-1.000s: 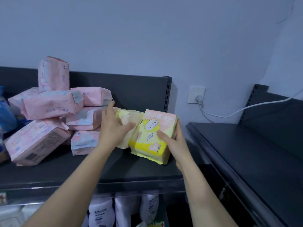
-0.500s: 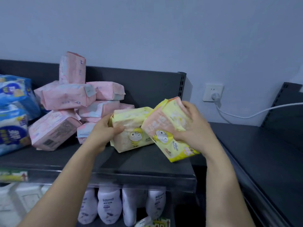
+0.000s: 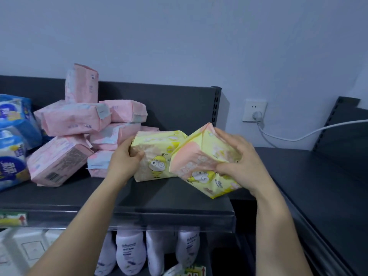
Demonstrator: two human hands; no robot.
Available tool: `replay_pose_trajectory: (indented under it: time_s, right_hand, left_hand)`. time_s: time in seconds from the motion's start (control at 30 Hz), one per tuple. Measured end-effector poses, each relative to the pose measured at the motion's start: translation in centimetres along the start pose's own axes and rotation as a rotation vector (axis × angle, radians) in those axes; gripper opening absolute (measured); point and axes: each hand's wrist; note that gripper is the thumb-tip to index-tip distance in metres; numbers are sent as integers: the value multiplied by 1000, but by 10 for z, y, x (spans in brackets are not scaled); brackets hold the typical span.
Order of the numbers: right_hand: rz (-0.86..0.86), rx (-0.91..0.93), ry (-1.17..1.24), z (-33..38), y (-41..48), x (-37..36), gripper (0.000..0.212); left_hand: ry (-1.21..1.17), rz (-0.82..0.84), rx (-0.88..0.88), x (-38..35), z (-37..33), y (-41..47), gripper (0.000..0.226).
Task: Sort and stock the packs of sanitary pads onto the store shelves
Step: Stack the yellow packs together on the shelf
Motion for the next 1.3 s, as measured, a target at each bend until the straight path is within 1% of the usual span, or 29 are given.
replay_pose_trajectory:
  time_s: [0.07, 0.1, 0.23, 0.3, 0.33, 0.37, 0.4, 0.43, 0.47, 0.53, 0.57, 0.6, 0.63, 0.67, 0.73, 0.8, 0.83, 0.9, 0.93, 1.0, 1.07, 1.1, 1.23, 1.27, 1.3]
  right_hand:
    - [63, 23, -10, 0, 2, -2, 84]
    - [95, 41, -54, 4, 2, -5, 82]
    - [187, 136, -365, 38, 0, -29, 72]
    - [198, 183, -424, 46, 3, -45, 56]
    - [175, 207, -444, 44, 7, -51, 51]
    - [131, 233, -463, 40, 12, -54, 54]
    - [74, 251, -468, 35, 16, -55, 63]
    - [26, 242, -442, 28, 20, -55, 80]
    - [6, 178, -349, 22, 21, -53, 101]
    - [56, -58, -28, 9, 23, -51, 138]
    - [112, -157, 121, 3, 23, -51, 150]
    - [168, -216, 222, -1, 24, -54, 155]
    - [212, -240, 288, -4, 26, -58, 155]
    - [238, -234, 331, -7, 29, -63, 150]
    - [258, -222, 421, -10, 36, -76, 139]
    - [300, -245, 506, -15, 42, -84, 137]
    - [329, -266, 543, -19, 44, -85, 141]
    - [408, -297, 576, -26, 49, -83, 158]
    - [454, -302, 563, -28, 52, -80, 166]
    - [531, -307, 533, -29, 61, -76, 173]
    - [560, -309, 507, -27, 71, -74, 172]
    - [566, -300, 498, -25, 76, -76, 168]
    - [583, -238, 408, -19, 77, -77, 130]
    - [578, -224, 386, -18, 78, -74, 126]
    - [571, -218, 354, -16, 78, -71, 126]
  left_hand:
    - [19, -11, -13, -1, 0, 0, 51]
    - [1, -11, -11, -2, 0, -1, 50]
    - [-173, 41, 44, -3, -3, -2, 47]
    - [-306, 86, 69, -2, -4, -4, 43]
    - [-379, 95, 87, -1, -3, -5, 38]
    - [-450, 102, 102, 0, -2, -7, 34]
    - [-515, 130, 111, 2, 3, -9, 35]
    - [-564, 188, 101, 3, 8, -11, 47]
    - [-586, 263, 65, 5, 13, -11, 62]
    - [-560, 397, -21, 7, 22, -13, 90]
    - [-539, 442, -42, 8, 24, -13, 104]
    - [-535, 476, -47, 8, 25, -13, 116]
    - [-543, 506, -41, 8, 25, -13, 125]
    - [-565, 535, -33, 8, 24, -13, 129]
    - [-605, 579, -19, 10, 25, -12, 127]
    - [-590, 609, -15, 13, 28, -9, 123]
    - [-566, 629, -5, 15, 31, -8, 122]
    - [-521, 669, -4, 16, 33, -4, 117]
    - [-505, 687, -14, 17, 34, -2, 115]
    - [-485, 706, -32, 16, 33, 3, 114]
    - [-481, 703, -19, 14, 32, 7, 115]
    - [-491, 700, -4, 13, 32, 10, 114]
    - [-540, 671, 21, 10, 34, 16, 113]
    - [-557, 649, 23, 10, 32, 18, 116]
    - [-565, 635, 21, 9, 31, 21, 119]
Point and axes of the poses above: each hand's wrist, its own y-axis towards the middle knuckle, its own x-axis out of the back of the hand, z = x × y, and after that the axes turned 15 degrees about -x, right-handed
